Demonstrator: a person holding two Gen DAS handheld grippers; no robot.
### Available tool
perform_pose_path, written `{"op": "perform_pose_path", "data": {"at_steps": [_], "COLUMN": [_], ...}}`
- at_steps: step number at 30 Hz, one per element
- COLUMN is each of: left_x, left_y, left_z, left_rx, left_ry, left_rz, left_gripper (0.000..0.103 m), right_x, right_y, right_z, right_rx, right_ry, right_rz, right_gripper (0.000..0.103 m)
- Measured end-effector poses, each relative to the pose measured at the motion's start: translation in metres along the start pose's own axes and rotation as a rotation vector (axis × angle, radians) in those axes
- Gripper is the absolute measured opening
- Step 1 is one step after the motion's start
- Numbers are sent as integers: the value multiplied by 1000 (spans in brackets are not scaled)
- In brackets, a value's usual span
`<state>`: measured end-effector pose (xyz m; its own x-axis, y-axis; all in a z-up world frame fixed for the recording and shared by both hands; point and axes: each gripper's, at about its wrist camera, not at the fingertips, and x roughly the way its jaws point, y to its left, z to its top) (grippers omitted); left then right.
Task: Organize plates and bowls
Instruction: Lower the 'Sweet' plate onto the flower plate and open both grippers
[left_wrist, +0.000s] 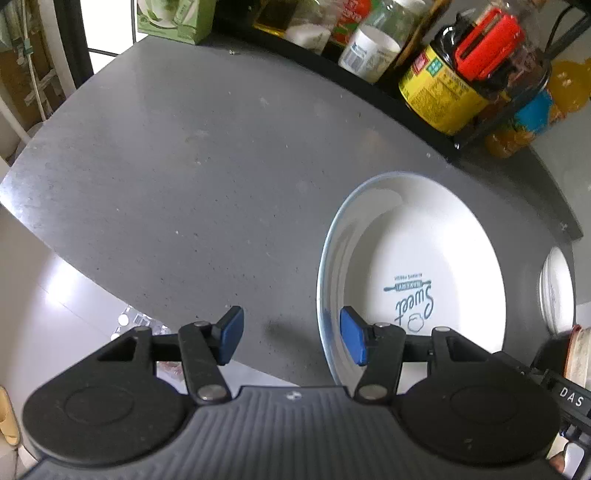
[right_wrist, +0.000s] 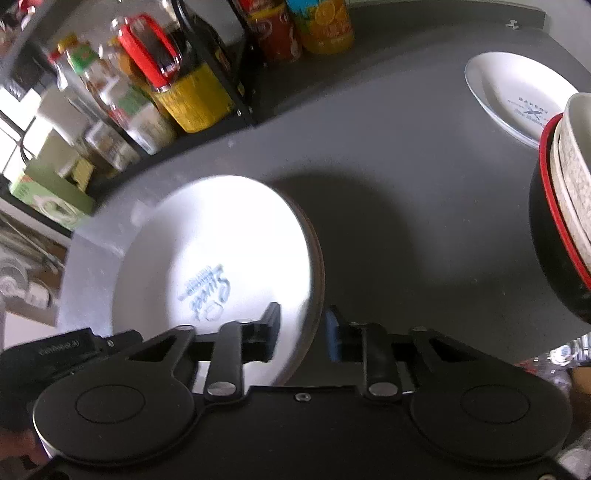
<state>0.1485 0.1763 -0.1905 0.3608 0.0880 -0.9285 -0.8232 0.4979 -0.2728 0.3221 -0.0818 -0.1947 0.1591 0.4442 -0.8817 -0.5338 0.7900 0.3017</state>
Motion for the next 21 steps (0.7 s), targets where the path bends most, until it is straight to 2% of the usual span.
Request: {"op": "perform_pose_path", "data": {"at_steps": [6,9,11,15,17,19,21], "left_x": [9,9,5,-4,-9,-15,-22], "left_y": [7,2,-1,-6,-13,-23,-32], "left_z": [-2,0,1,6,8,8,8], "left_rx": [-35,-10,-3,-8,3,24,34], "left_ry": [26,29,20,20,23,20,19], "left_rz": [-38,-17,-1,-22,-27,-32,-40], "left_gripper": [56,56,56,56,57,57,58], "right_x": [0,-2,-5,-17,-25,-34,-45], "right_y": [-2,-1,0,-2,-2,-3,-4], "right_z": [0,1,2,5,7,10,13], "right_rx": [14,20,25,30,18,14,2], "right_ry": [-8,-7,-10,-13,-21,-27,-47], "right_rz": [9,4,3,40,50,56,51], "right_gripper": [9,7,8,11,17,41,55]}}
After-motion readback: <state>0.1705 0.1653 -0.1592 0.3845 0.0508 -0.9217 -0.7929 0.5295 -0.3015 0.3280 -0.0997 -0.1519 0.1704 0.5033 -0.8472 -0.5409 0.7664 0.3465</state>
